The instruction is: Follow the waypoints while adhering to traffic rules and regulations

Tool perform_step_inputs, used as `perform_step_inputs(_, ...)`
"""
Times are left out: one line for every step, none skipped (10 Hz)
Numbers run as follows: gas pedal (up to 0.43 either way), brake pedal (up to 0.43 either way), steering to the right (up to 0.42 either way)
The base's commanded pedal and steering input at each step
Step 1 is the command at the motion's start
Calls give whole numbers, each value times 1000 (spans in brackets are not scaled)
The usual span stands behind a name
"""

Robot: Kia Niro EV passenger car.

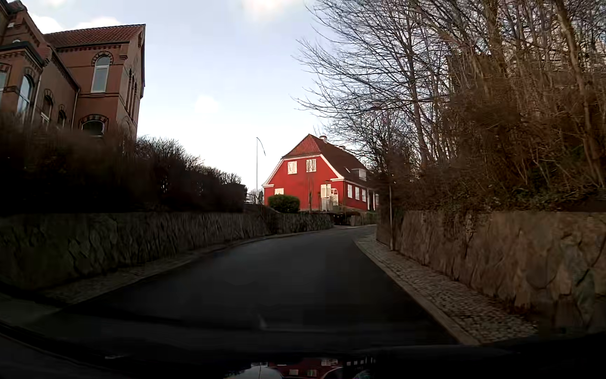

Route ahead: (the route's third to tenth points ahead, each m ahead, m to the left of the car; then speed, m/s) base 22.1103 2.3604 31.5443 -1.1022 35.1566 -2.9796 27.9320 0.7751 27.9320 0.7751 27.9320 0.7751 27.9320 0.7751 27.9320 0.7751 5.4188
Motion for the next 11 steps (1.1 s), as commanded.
perform_step_inputs(319,0,-9)
perform_step_inputs(319,0,-11)
perform_step_inputs(319,0,-10)
perform_step_inputs(319,0,-11)
perform_step_inputs(319,0,-11)
perform_step_inputs(319,0,-7)
perform_step_inputs(319,0,0)
perform_step_inputs(319,0,2)
perform_step_inputs(319,0,2)
perform_step_inputs(319,0,0)
perform_step_inputs(319,0,0)
